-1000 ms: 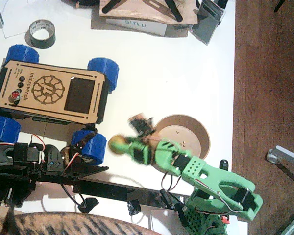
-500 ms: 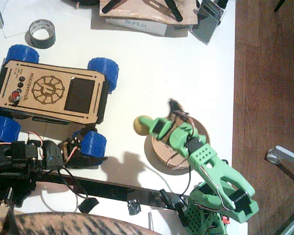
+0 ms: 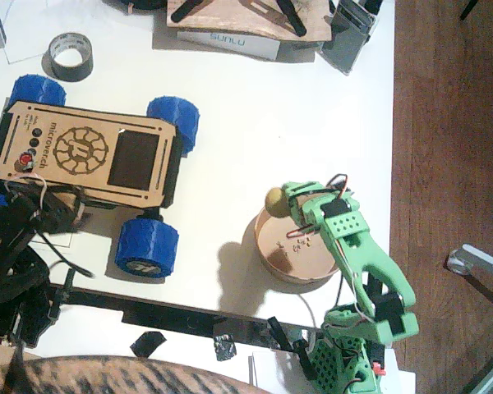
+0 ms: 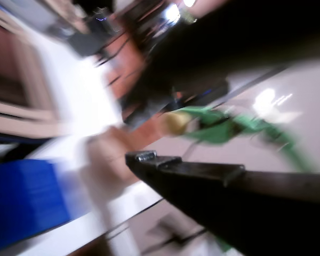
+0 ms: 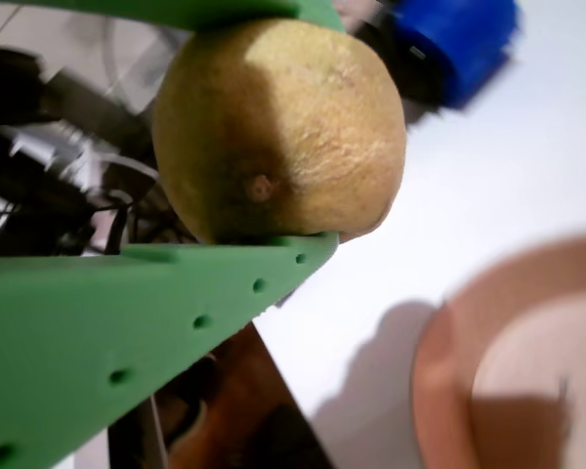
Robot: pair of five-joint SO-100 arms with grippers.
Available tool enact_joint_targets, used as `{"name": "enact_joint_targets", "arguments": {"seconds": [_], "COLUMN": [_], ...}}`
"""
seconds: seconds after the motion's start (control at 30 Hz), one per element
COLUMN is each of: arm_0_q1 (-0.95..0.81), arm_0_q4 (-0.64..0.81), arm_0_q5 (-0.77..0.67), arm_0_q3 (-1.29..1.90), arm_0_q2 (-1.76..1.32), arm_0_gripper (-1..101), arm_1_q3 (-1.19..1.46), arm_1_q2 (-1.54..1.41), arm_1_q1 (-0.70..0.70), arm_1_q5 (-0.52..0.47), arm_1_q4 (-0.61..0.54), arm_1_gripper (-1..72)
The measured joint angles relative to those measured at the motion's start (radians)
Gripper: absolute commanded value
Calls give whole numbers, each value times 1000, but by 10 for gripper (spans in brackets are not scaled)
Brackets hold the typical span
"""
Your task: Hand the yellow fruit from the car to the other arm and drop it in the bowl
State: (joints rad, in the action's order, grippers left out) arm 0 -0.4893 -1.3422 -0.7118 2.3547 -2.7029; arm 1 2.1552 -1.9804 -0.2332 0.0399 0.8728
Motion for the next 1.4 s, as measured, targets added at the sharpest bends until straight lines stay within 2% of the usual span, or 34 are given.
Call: {"name": "enact_joint_targets", "arguments": {"seconds": [0.1,0.2,0.3,0.4,0.43,0.47,0.77,0.8,0.93,0.97,1.03,1.07,1.1,1.13,1.17,1.2,1.23,1.27,1.37,1.4], "arm_0_q1": [133,238,279,279,284,293,293,293,293,293,293,293,293,293,293,293,295,295,295,295], "arm_0_q4": [-3,81,215,337,357,360,357,357,357,357,357,356,356,356,356,356,356,356,356,356], "arm_0_q5": [176,267,290,291,291,291,291,291,291,291,291,291,291,291,291,291,291,291,291,291], "arm_0_q3": [17,123,305,499,560,615,724,724,724,724,724,724,724,724,729,730,730,730,730,730], "arm_0_q2": [43,64,54,-20,-61,-109,-242,-242,-245,-245,-245,-245,-245,-245,-249,-249,-249,-250,-252,-252], "arm_0_gripper": [1,1,10,92,81,6,2,2,14,62,382,506,574,547,399,171,51,1,2,117], "arm_1_q3": [-3,-26,-54,-80,-86,-92,-97,-97,-97,-97,-97,-98,-98,-100,-100,-100,-100,-100,-101,-101], "arm_1_q2": [54,101,144,176,181,189,210,212,213,213,213,213,213,213,213,213,213,213,218,218], "arm_1_q1": [35,77,118,153,161,166,183,183,183,181,181,181,181,181,181,181,181,181,181,181], "arm_1_q5": [26,29,29,29,29,29,32,32,32,28,25,21,17,15,12,12,12,12,12,12], "arm_1_q4": [2,11,35,74,87,98,123,126,129,130,133,133,133,133,133,133,133,133,133,133], "arm_1_gripper": [-1,-1,-1,-1,-1,-1,2,21,237,260,288,290,288,288,290,296,297,297,269,248]}}
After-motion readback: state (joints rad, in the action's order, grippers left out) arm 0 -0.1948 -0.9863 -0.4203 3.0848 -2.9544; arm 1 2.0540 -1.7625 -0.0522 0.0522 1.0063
